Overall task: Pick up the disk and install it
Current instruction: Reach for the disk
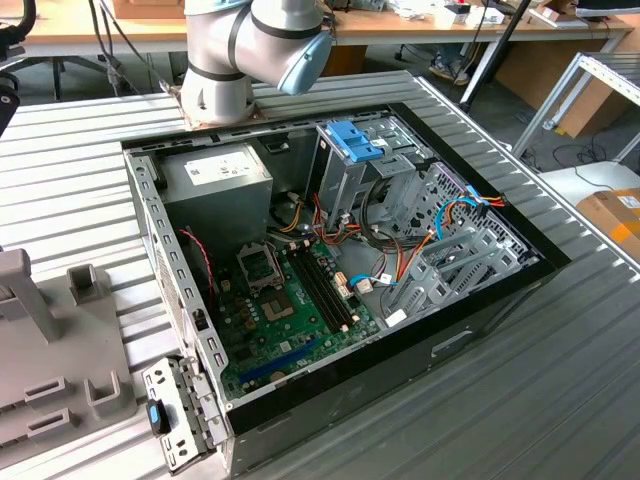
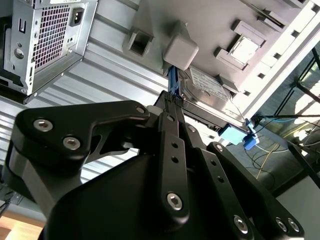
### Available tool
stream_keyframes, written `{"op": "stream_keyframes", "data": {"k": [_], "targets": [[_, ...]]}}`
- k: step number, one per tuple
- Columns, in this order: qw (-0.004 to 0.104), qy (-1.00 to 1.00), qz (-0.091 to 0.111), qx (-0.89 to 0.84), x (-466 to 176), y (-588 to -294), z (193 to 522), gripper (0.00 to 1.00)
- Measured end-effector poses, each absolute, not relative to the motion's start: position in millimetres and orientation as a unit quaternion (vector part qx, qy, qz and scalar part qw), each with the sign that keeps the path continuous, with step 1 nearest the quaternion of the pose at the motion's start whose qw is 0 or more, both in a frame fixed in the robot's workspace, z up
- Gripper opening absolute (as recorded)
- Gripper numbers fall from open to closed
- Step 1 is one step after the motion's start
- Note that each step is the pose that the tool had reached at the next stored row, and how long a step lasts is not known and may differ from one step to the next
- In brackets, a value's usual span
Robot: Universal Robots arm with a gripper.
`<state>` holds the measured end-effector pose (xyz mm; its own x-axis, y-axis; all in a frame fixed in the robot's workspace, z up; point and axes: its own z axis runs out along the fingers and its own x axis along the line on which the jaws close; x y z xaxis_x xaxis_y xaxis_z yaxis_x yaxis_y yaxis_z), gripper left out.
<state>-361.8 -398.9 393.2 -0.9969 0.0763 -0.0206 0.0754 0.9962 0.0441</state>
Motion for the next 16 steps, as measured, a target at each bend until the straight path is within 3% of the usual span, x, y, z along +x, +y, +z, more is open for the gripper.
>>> {"op": "stream_keyframes", "data": {"k": [2,5,16], "targets": [[0.006,0.999,0.021,0.038,-361.8,-398.9,393.2,0.11],[-0.013,0.999,0.021,0.038,-361.8,-399.0,392.8,0.11],[-0.013,0.999,0.021,0.038,-372.8,-399.0,392.8,0.11]]}}
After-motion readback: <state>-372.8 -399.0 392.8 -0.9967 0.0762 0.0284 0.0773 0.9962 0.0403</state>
